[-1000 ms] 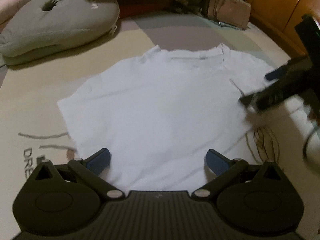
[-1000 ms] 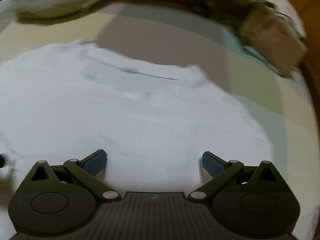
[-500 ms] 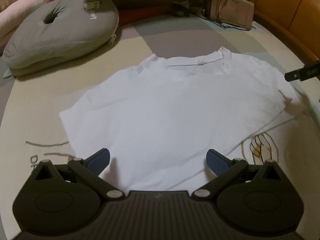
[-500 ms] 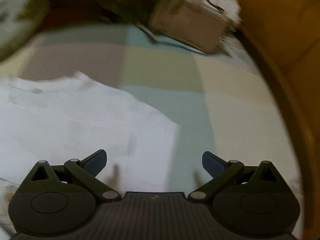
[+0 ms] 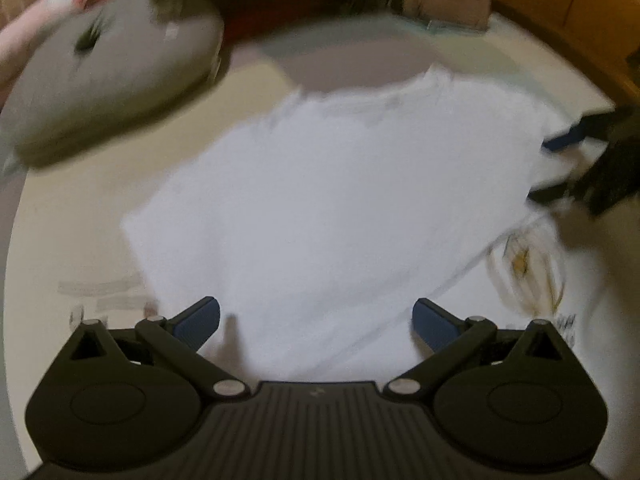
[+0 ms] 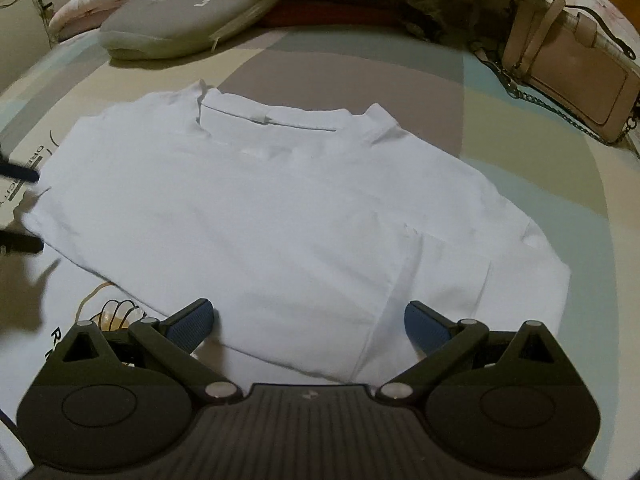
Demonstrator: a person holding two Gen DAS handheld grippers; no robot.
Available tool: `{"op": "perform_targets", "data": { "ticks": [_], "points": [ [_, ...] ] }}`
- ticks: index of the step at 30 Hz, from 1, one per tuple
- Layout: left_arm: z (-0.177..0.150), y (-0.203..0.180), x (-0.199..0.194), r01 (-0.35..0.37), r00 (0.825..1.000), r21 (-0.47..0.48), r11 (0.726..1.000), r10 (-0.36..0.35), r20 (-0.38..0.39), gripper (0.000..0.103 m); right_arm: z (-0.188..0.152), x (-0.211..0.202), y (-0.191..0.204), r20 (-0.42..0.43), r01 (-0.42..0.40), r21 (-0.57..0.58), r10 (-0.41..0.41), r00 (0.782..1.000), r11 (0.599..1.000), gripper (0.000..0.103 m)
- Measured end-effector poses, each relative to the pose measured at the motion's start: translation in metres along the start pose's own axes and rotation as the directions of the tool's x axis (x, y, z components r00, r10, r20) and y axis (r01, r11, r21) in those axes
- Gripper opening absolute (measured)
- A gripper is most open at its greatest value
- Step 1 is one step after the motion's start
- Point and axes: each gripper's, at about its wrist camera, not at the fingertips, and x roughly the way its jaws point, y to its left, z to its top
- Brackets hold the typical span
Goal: Fold clothes
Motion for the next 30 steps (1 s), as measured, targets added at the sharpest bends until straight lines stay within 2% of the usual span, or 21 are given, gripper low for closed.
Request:
{"op": "perform_targets", "data": {
  "ticks": [2,6,9,15,18,20,22,25,27,30],
  "points": [
    [0.006,0.0,0.011,0.001,1.0,-0.016,1.0,-0.001,0.001,0.102,0.0,0.0,0.005,0.003,0.019,0.0,-0.019,1.0,1.0,0.103],
    [-0.002,0.011,0.028,0.002,1.0,-0.077,0.997,-0.003,-0.017,0.102,-0.004,0.0,0.007,0.012,0.029,0.004,-0.029,1.0,1.0,0.103],
    [-0.017,0.016,0.016,-0.014,1.0,-0.047,0.999,0.013,-0.022,0.102,-0.005,0.001,0.005,0.027,0.028,-0.001,-0.028,0.999,1.0,0.103],
    [0.0,0.038,0.004,-0.017,0.999,-0.123,0.992,0.02,0.027,0.102,-0.006,0.003,0.007,0.043,0.042,0.003,-0.042,0.998,0.999,0.103],
    [0.01,0.054,0.021,-0.003,0.999,-0.15,0.989,0.011,0.048,0.102,-0.006,0.003,0.009,0.048,0.054,0.01,-0.055,0.997,0.998,0.103],
    [0.013,0.067,0.038,-0.013,0.999,-0.171,0.985,0.021,0.045,0.102,-0.006,0.004,0.01,0.046,0.059,0.012,-0.059,0.997,0.998,0.103],
    [0.014,0.08,0.042,-0.027,0.996,-0.205,0.978,0.044,0.082,0.102,-0.005,0.004,0.01,0.04,0.058,0.012,-0.058,0.997,0.998,0.103],
    [0.022,0.09,0.038,-0.086,0.993,-0.243,0.966,0.104,0.063,0.102,-0.002,0.004,0.01,0.026,0.06,0.013,-0.06,0.998,0.998,0.103],
    [0.023,0.089,0.025,-0.095,0.99,-0.241,0.966,0.117,0.077,0.102,-0.001,0.005,0.01,0.02,0.062,0.014,-0.062,0.998,0.998,0.103],
    [0.021,0.075,0.004,-0.047,0.993,-0.201,0.978,0.067,0.096,0.102,-0.002,0.005,0.01,0.025,0.061,0.013,-0.061,0.998,0.998,0.103]
  ]
}}
